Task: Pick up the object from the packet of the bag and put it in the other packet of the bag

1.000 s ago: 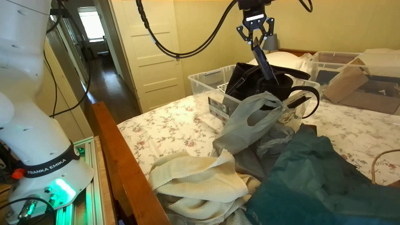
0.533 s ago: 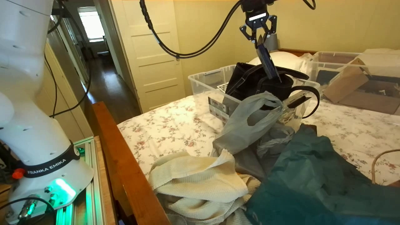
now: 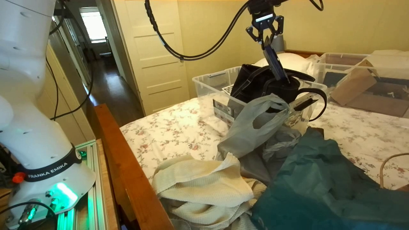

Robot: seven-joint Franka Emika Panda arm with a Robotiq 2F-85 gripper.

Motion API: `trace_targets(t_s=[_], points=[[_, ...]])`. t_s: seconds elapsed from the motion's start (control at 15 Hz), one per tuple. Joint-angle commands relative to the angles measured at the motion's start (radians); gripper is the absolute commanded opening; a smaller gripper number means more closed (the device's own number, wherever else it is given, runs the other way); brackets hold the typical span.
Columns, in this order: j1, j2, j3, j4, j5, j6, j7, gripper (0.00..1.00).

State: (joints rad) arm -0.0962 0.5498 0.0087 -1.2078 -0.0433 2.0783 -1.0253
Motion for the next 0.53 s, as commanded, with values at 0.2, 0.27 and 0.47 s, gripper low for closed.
trace_targets(t_s=[0.2,0.27,0.47], points=[[-0.061,0.009,0.042,-0.054,0.069,0.106,-0.030,0.07],[-0.070,0.012,0.047,-0.056,0.082,0.115,-0.030,0.07],[-0.092,0.015,0.059,-0.069,0.120,0.124,-0.023,0.07]])
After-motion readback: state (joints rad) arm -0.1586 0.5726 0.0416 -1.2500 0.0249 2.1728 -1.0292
